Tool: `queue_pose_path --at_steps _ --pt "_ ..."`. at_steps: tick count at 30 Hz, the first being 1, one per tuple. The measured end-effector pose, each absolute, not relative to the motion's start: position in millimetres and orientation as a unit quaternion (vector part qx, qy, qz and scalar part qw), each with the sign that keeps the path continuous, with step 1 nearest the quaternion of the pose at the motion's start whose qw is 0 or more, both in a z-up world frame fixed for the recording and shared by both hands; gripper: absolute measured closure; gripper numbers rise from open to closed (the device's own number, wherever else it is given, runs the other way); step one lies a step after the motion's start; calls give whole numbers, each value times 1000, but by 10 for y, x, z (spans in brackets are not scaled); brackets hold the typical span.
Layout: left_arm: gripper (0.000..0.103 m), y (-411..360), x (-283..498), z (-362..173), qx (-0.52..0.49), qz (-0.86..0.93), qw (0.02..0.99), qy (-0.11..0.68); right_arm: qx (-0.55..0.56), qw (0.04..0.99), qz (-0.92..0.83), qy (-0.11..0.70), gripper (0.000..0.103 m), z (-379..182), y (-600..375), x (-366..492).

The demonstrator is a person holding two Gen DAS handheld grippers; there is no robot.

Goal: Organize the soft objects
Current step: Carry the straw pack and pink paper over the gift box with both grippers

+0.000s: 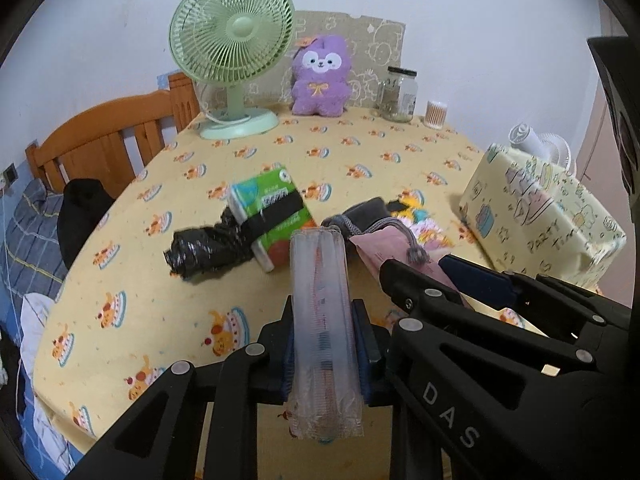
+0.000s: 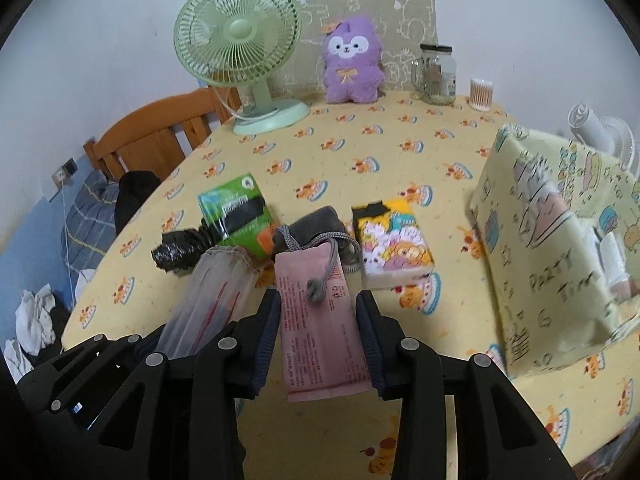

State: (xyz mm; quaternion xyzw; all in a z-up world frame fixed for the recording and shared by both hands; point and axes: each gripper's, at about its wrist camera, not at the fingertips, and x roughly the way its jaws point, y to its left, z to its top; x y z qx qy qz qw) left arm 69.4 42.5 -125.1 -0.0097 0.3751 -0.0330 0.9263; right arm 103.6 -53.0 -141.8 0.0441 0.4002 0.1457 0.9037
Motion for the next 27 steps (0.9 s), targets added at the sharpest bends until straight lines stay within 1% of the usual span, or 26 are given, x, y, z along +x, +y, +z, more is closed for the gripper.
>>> queue_pose_path --at_steps 27 --pt "80 186 759 -607 -9 -45 946 320 51 932 119 339 61 -703 -812 1043"
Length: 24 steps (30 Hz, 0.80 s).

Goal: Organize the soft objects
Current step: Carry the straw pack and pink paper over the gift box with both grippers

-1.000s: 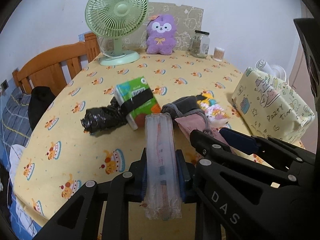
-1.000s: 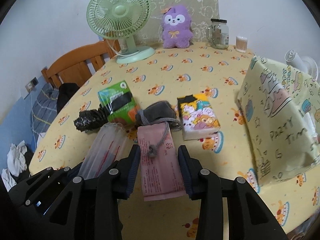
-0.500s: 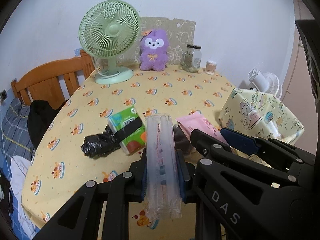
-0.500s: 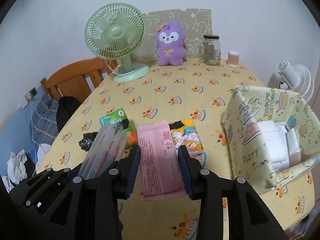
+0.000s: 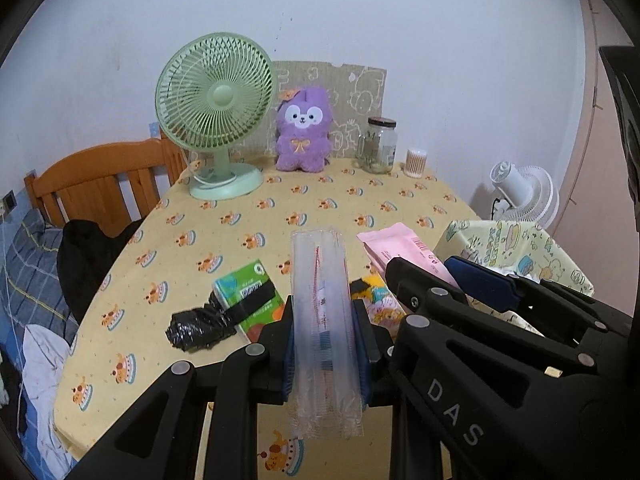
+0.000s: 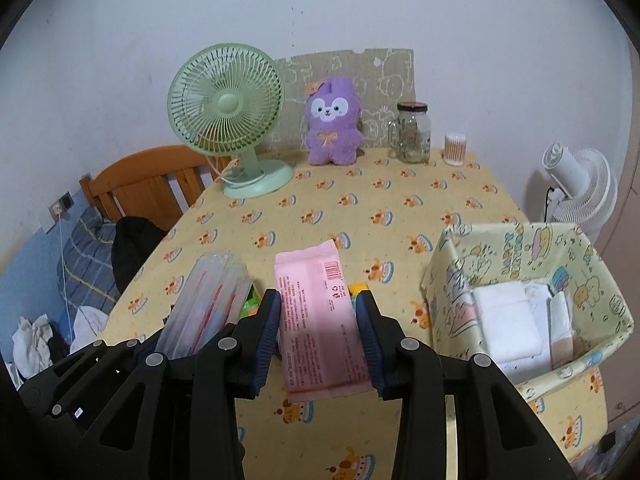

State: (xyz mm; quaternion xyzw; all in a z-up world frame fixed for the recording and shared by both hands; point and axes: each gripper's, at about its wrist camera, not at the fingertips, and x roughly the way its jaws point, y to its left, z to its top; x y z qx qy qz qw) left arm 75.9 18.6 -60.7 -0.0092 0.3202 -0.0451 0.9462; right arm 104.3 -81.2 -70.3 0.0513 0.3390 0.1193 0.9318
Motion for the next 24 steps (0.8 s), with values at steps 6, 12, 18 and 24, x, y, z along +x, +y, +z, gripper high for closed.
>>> queue_pose_path --at_steps 6,12,18,24 --pt "80 89 780 -510 -4 -48 950 308 50 937 112 326 61 -588 -892 1052" --pt "80 -79 805 -462 5 -56 952 300 47 942 97 318 61 -543 -1048 1057" --pt "80 -254 836 -429 13 -66 953 297 57 945 82 312 61 -522 -1242 1050" --pt "80 -471 885 -415 23 -76 953 292 62 947 69 308 61 -530 -1444 1075"
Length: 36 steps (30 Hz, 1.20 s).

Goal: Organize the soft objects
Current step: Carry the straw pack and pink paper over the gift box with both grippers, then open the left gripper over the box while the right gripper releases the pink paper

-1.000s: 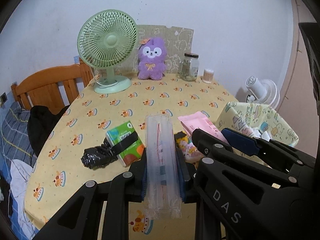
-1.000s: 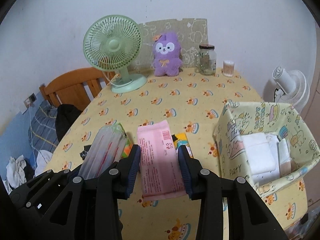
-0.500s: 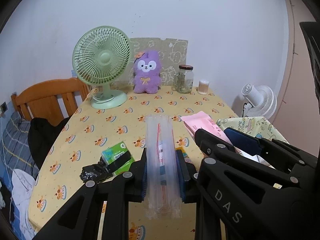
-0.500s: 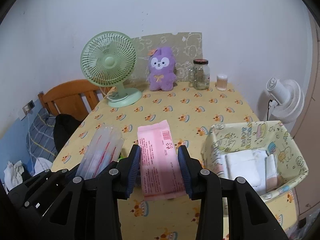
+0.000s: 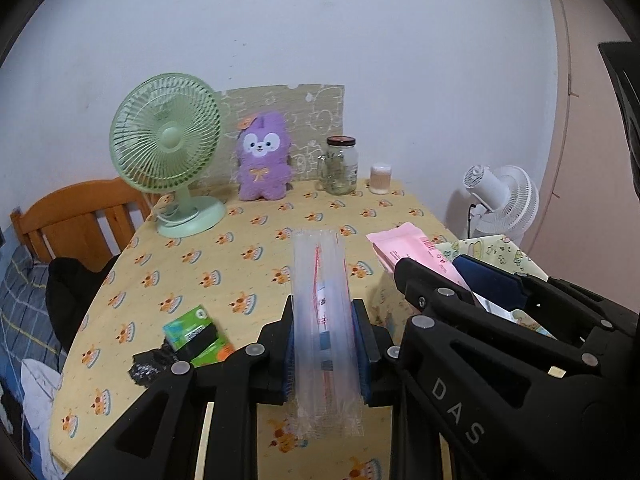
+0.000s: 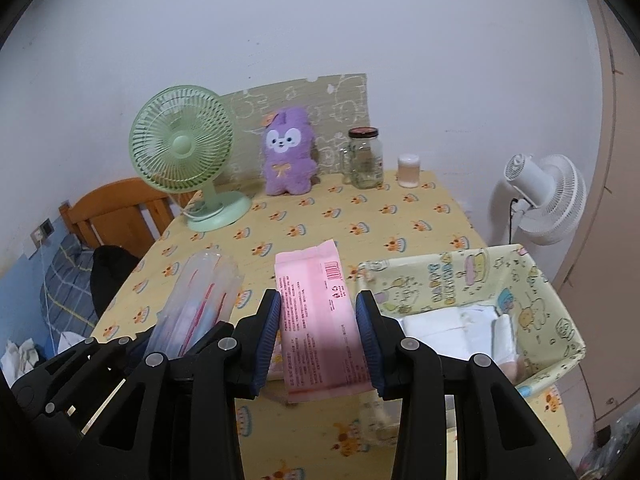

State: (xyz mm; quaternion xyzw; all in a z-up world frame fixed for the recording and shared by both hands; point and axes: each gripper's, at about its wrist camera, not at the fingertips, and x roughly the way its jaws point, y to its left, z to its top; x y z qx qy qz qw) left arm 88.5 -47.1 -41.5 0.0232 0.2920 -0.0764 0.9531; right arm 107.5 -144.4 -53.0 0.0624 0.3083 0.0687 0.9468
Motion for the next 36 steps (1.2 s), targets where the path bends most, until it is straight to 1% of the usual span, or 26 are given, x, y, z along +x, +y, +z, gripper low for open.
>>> queue_pose_path --at_steps 16,26,36 --pt "80 -1017 1064 -417 22 -109 955 277 55 954 27 293 61 -523 -2018 1167" --pt "80 -1321 1179 -434 39 -129 952 274 66 955 8 290 61 -568 -2299 1244" --pt "80 -1589 1299 -582 43 -155 943 293 75 950 0 304 60 -732 -2567 1337"
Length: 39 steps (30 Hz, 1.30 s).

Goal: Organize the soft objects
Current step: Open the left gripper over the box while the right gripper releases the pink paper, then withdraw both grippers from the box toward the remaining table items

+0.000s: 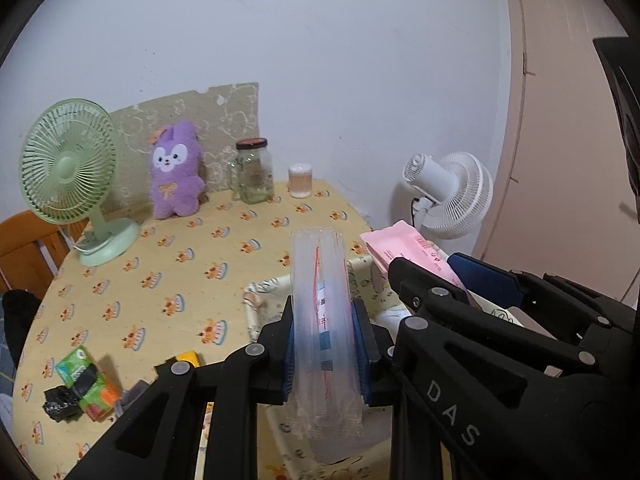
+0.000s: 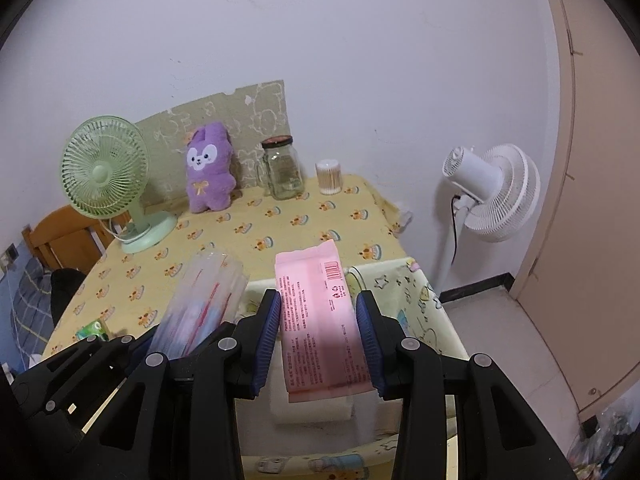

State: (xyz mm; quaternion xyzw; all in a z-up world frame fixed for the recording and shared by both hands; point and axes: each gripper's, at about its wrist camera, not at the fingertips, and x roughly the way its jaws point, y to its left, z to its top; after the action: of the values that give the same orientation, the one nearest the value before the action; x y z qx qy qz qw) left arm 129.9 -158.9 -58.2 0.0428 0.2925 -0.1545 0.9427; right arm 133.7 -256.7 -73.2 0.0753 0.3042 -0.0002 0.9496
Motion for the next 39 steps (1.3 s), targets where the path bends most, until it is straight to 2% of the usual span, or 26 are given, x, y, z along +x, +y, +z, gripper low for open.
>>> queue_pose_path --at_steps 2,6,9,11,13,22,25,26,27,29,39 --pt "78 -1635 1321 -624 46 -156 941 298 79 948 -3 309 61 -783 -2612 1354" --pt "65 -1705 1335 -685 51 -156 937 308 84 945 -7 317 61 -864 -2683 1374" --pt "51 -1732 1360 -737 56 -149 936 315 88 942 -9 323 60 -929 -2724 1390" --pt "35 -1737 1378 -768 61 -145 935 319 85 942 -15 325 60 -966 -2730 1401" --pt "29 -1743 1401 -804 63 -146 932 325 89 939 -9 331 61 -1008 -2734 1421" --pt "26 -1754 1424 -886 76 -144 928 335 93 935 -12 343 58 -1121 -2722 1474" --pt "26 -1754 1425 -884 78 -141 928 336 86 935 -20 345 51 -1106 -2716 1482" --pt "25 -1753 1429 -883 77 -143 928 336 81 935 -26 345 42 -1099 -2714 1482" --pt "24 -1747 1419 -874 73 -147 928 336 78 936 -28 343 24 -1085 -2711 1474" --pt "16 -1737 1397 -841 68 -152 929 331 91 936 -21 338 15 -1067 -2729 1445" --pt "11 -1591 1312 -664 67 -144 932 327 81 938 -28 335 14 -868 -2588 1345"
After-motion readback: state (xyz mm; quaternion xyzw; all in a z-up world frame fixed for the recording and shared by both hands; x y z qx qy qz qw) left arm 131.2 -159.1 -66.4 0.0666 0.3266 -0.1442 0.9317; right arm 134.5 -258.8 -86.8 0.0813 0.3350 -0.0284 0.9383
